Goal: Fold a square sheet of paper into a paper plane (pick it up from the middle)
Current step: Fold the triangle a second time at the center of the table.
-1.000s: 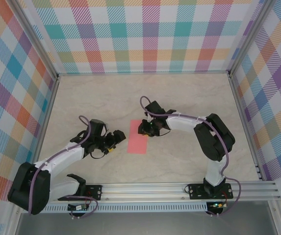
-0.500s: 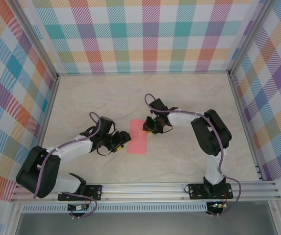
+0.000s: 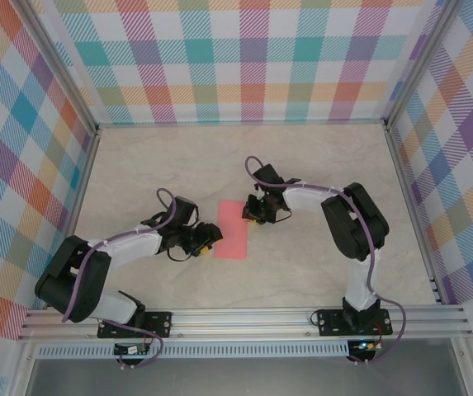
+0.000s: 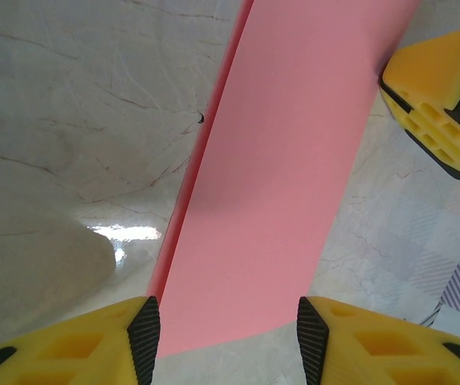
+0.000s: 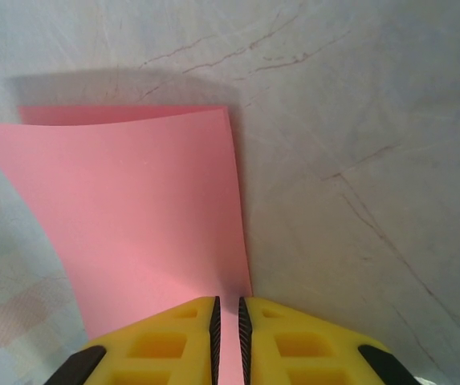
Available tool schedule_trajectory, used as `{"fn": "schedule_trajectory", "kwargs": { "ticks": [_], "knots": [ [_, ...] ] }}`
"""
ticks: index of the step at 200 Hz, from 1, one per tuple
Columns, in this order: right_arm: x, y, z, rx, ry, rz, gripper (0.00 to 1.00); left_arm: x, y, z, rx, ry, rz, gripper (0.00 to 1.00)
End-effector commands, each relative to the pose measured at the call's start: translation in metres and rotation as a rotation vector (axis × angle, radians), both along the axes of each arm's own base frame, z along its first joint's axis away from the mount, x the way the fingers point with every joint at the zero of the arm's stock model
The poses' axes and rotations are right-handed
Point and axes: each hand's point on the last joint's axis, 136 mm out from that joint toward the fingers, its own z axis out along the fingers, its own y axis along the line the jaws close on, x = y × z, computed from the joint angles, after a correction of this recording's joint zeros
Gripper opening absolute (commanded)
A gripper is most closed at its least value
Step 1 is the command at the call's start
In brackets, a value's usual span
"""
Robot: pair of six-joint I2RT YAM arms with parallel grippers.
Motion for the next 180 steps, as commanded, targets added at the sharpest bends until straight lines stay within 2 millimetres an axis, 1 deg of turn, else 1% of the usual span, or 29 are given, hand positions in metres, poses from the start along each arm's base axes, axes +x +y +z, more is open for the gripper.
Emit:
{"fn": "schedule_trajectory", "kwargs": {
  "ticks": [1, 25, 50, 79, 115, 180],
  "knots": [
    [-0.006, -0.007, -0.013, -0.037, 0.055, -0.005, 0.17, -0.003, -0.005, 0.000, 0.011, 0.018, -0.019, 0.50],
    [-0.007, -0.008, -0.015, -0.042, 0.061, -0.008, 0.17, -0.008, -0.009, -0.004, 0.005, 0.037, -0.044, 0.50],
    [-0.008, -0.008, -0.017, -0.043, 0.070, -0.009, 0.16, -0.010, -0.010, -0.006, 0.020, 0.040, -0.068, 0.47],
    [-0.009, -0.008, -0.018, -0.045, 0.073, -0.008, 0.16, -0.011, -0.010, -0.006, 0.035, 0.038, -0.076, 0.47],
    [-0.008, -0.008, -0.017, -0.044, 0.070, -0.006, 0.16, -0.013, -0.006, -0.013, 0.062, 0.045, -0.077, 0.48],
    [-0.008, -0.008, -0.017, -0.043, 0.074, -0.004, 0.15, -0.019, -0.014, -0.014, 0.043, 0.044, -0.116, 0.48]
  ]
}}
